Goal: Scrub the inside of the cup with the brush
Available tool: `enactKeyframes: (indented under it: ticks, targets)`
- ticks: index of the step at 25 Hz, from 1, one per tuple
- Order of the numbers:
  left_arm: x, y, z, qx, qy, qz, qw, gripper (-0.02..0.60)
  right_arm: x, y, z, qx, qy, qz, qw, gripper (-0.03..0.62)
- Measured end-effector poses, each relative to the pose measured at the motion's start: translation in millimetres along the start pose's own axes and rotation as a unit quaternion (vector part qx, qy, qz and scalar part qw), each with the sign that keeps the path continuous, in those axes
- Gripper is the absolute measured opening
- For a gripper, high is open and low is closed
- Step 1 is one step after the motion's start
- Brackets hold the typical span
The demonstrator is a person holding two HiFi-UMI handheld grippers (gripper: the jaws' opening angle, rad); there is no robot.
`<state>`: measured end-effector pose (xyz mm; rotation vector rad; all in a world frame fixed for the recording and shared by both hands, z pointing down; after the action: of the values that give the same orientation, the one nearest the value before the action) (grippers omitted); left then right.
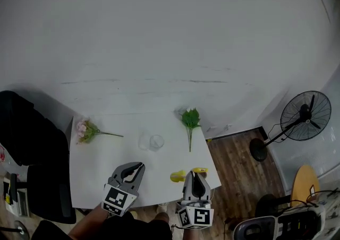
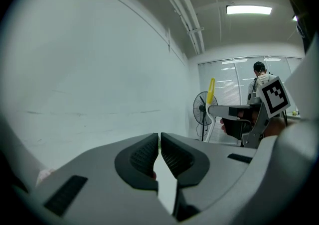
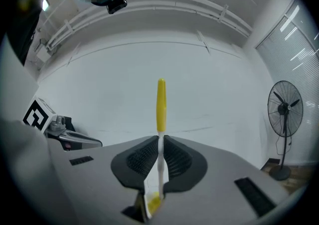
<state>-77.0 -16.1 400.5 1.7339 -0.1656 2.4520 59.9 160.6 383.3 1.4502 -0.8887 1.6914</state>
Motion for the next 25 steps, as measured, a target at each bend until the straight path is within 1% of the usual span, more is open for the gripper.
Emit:
enactKeyframes:
  ticks: [3, 8, 11, 19, 25]
  targets:
    - [-4.7, 10.4, 16.7, -0.025, 0.004, -0.012, 0.9996, 0.035, -5.2, -10.4, 28.7, -0.026, 0.002, -0.001, 1.0, 0.049]
    - [-11.5, 24.2, 50.0, -0.076, 0.013, -0.031, 0.9965, 0.035, -16.2, -33.9, 85.3, -0.084, 0.01, -0.008, 0.996, 0.049]
    - [-25.6, 31.8, 68.4, -0.103, 0.014, -0.044, 0.9936, 0.035, -24.8, -46.2, 118.0, -0.116, 0.012, -0.008, 0.993, 0.048]
    - [-25.4, 46.1, 99.3, -0.166, 0.033, -0.083, 0.982, 0.035, -25.1, -58.2, 186.3, -0.201, 0.035, -0.007, 0.979, 0.048]
    - [-16.8, 55.1, 110.2, -0.211, 0.045, -0.115, 0.9697, 0.035, -20.8, -50.6, 227.0, -0.263, 0.049, -0.01, 0.964, 0.048]
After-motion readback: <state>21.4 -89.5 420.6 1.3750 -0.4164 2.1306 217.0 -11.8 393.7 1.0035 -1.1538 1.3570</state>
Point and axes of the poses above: the fingertips, and each gripper's own axes: z forward along the fingers, y to its left, x out of its underside, the point moved 7 cm from there along -z, backward along the fingers, and after that the axes turned 10 degrees about y, right-handed, at the moved point
